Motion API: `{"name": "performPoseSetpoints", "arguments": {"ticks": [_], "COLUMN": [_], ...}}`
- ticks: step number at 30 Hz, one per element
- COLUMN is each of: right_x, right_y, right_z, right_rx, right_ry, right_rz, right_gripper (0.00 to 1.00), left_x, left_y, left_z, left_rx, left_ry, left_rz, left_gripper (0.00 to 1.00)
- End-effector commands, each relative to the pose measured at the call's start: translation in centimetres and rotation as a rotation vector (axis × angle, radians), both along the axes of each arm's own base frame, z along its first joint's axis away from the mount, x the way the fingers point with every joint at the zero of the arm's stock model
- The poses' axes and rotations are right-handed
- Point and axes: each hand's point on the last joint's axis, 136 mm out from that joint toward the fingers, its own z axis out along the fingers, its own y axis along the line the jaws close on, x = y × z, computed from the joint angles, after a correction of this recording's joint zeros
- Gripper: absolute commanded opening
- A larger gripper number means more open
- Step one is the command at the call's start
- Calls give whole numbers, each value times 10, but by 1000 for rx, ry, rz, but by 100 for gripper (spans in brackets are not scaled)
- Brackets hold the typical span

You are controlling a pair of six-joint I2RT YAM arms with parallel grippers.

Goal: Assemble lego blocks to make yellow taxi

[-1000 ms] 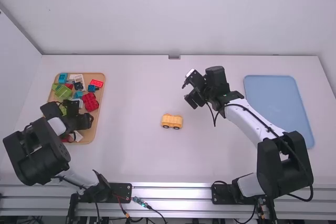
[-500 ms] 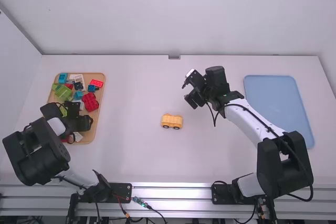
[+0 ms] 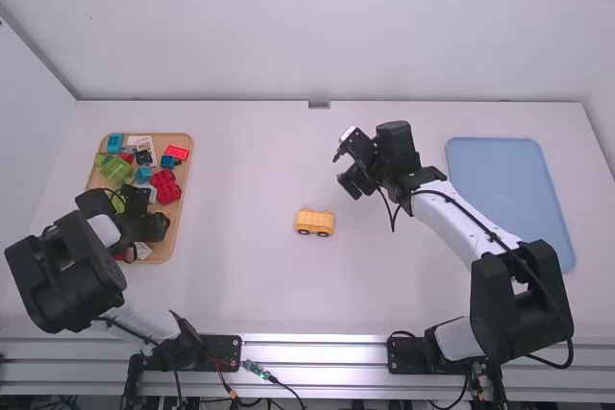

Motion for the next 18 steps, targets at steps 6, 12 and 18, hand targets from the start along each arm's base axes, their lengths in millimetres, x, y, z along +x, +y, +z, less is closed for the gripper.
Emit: {"name": "performPoseSetpoints", "arguments": {"ticks": [6,12,18], "right_x": [6,6,6], "right_y": [3,3,4], "right_z": [24,24,24], "right_rx": [24,24,24], "right_ry": [-51,-51,-52], "right_rz": [3,3,3], "right_gripper": [99,99,99], "left_x": [-4,-7,-13], "left_y": [3,2,4], "left_z": [-9,-11,-14], "left_rx": [-20,-24,-8], "left_ry": [30,46,79], "left_rz": [35,39,52], "left_gripper": [46,47,49]}}
